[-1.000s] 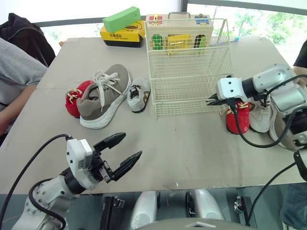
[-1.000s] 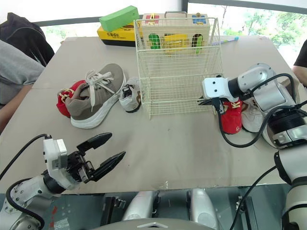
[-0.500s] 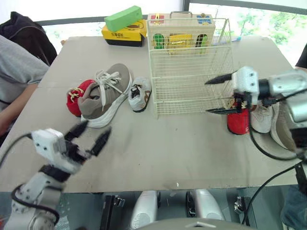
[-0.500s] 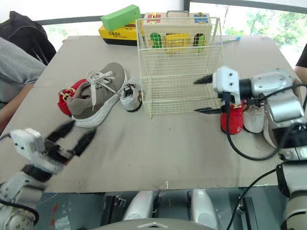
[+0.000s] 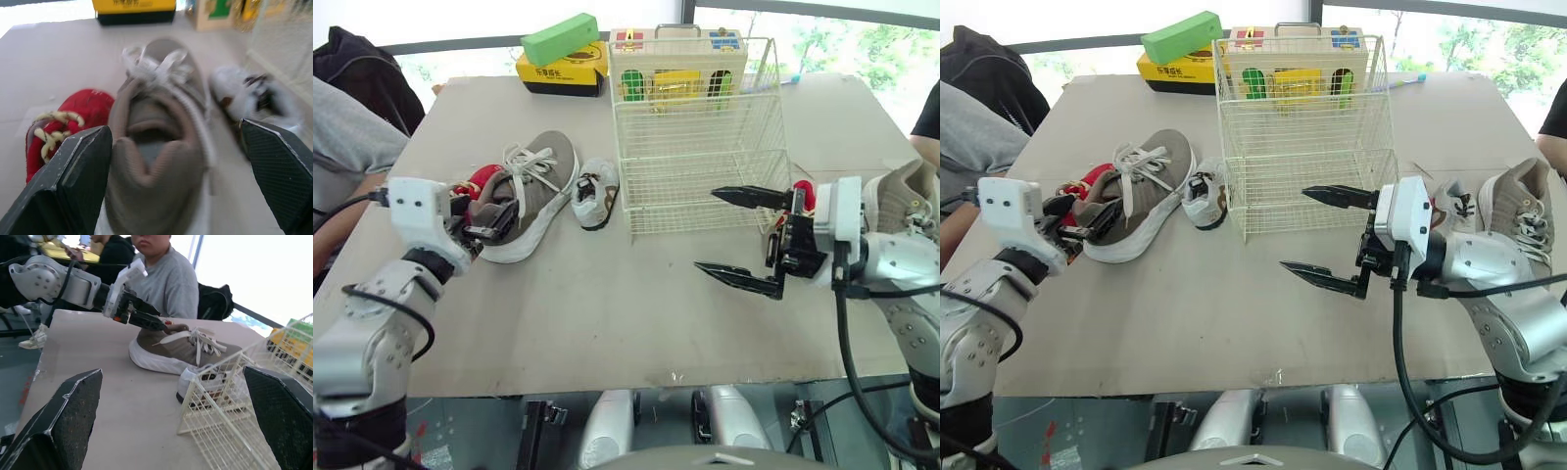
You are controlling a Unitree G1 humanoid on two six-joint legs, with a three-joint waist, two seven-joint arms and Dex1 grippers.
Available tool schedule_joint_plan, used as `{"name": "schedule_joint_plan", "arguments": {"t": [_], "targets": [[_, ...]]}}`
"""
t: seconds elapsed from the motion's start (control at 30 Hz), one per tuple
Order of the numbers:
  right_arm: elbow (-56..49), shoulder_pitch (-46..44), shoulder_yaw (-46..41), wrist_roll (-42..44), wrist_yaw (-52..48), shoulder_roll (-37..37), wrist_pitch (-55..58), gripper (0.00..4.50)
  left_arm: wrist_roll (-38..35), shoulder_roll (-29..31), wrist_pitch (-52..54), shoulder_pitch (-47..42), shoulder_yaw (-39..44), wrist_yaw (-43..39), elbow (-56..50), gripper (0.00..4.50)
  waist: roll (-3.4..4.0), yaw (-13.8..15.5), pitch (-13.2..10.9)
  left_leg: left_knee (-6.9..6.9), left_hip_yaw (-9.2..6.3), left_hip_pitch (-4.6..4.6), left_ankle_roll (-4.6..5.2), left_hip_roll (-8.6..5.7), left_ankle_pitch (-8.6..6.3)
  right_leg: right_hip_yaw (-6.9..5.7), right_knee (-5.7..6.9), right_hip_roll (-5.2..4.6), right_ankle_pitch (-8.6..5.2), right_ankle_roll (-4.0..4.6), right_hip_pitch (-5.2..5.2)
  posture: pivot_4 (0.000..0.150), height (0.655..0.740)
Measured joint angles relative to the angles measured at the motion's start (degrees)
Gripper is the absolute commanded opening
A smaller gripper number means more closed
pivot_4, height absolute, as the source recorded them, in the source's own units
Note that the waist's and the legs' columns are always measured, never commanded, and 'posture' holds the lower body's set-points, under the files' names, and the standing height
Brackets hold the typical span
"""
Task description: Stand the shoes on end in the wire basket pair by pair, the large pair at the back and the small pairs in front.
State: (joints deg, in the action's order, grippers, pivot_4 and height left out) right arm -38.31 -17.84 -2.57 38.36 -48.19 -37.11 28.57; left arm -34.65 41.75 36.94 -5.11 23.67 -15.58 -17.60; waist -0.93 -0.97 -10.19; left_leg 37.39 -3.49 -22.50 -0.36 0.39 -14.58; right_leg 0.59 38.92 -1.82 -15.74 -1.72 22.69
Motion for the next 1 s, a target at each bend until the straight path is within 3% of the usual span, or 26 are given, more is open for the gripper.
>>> {"name": "schedule_joint_plan", "arguments": {"t": [0.07, 0.1, 0.3, 0.4, 0.47, 0.7, 0.87, 1.0], "targets": [[-0.58, 0.22, -0.09, 0.01, 1.00, -0.29, 0.28, 4.46, 1.93, 0.45, -0.62, -1.51, -1.23, -1.62, 2.92, 4.50, -0.01, 0.13, 0.00, 0.00, -0.03, -0.01, 0.00, 0.03, 0.00, 0.00, -0.01, -0.03, 0.00, 0.00, 0.00, 0.150, 0.7400], [-1.11, 0.33, -0.13, 0.01, 1.52, -0.41, 0.41, 4.49, 3.20, 1.35, -1.12, -2.45, -2.54, -3.05, 4.82, 4.25, 0.00, 0.21, 0.00, 0.00, -0.05, 0.00, 0.00, 0.02, 0.00, 0.01, 0.00, -0.03, 0.00, 0.00, 0.00, 0.150, 0.7400], [-2.10, 1.92, -0.16, -0.34, 3.66, -1.25, 0.85, 4.50, 6.78, 1.63, -3.73, -5.06, -5.95, -8.52, 10.62, 2.07, 0.09, 0.80, 0.06, 0.01, -0.08, 0.00, 0.00, 0.01, 0.01, 0.09, 0.00, -0.17, 0.00, 0.00, -0.06, 0.150, 0.7400], [-2.80, 3.04, -0.16, -0.82, 4.52, -1.79, 0.86, 4.50, 8.08, 0.60, -5.22, -4.48, -5.65, -9.23, 11.11, 1.12, 0.11, 0.90, 0.08, 0.01, -0.07, 0.04, 0.00, 0.01, 0.01, 0.12, 0.00, -0.19, 0.00, -0.01, -0.09, 0.150, 0.7400], [-2.87, 3.12, -0.15, -1.24, 5.39, -1.78, 1.07, 4.50, 8.76, -0.31, -6.24, -3.88, -4.98, -9.06, 10.85, 0.75, 0.16, 0.84, 0.10, 0.01, -0.04, 0.06, 0.00, 0.01, 0.01, 0.16, 0.00, -0.19, 0.01, -0.02, -0.09, 0.150, 0.7400], [-1.47, 2.35, 0.20, -4.22, 9.72, -1.49, 2.38, 4.50, 7.37, -13.94, -12.97, -5.21, 0.69, -1.91, 5.07, 0.72, -0.31, 1.68, -0.08, 0.11, -0.25, -0.25, -0.02, 0.05, 0.02, -0.05, -0.05, -0.24, 0.04, -0.05, 0.02, 0.150, 0.7400], [1.95, -5.30, -0.72, -3.34, 9.87, -1.19, 2.57, 4.50, 7.47, -14.41, -16.53, -17.70, 2.71, 4.32, -1.29, 0.72, -0.58, 1.70, -0.18, 0.13, -0.20, -0.30, -0.03, -0.02, 0.02, -0.06, -0.06, -0.18, 0.09, -0.12, 0.07, 0.150, 0.7400], [6.71, -19.43, -3.16, -1.92, 9.74, -3.69, 3.48, 4.50, 10.12, -11.46, -22.53, -24.28, -3.52, -1.16, -2.44, 0.72, -0.52, 1.66, -0.19, 0.12, 0.06, -0.25, -0.05, -0.10, 0.03, -0.07, -0.09, -0.18, 0.11, -0.17, 0.10, 0.150, 0.7400]]}}
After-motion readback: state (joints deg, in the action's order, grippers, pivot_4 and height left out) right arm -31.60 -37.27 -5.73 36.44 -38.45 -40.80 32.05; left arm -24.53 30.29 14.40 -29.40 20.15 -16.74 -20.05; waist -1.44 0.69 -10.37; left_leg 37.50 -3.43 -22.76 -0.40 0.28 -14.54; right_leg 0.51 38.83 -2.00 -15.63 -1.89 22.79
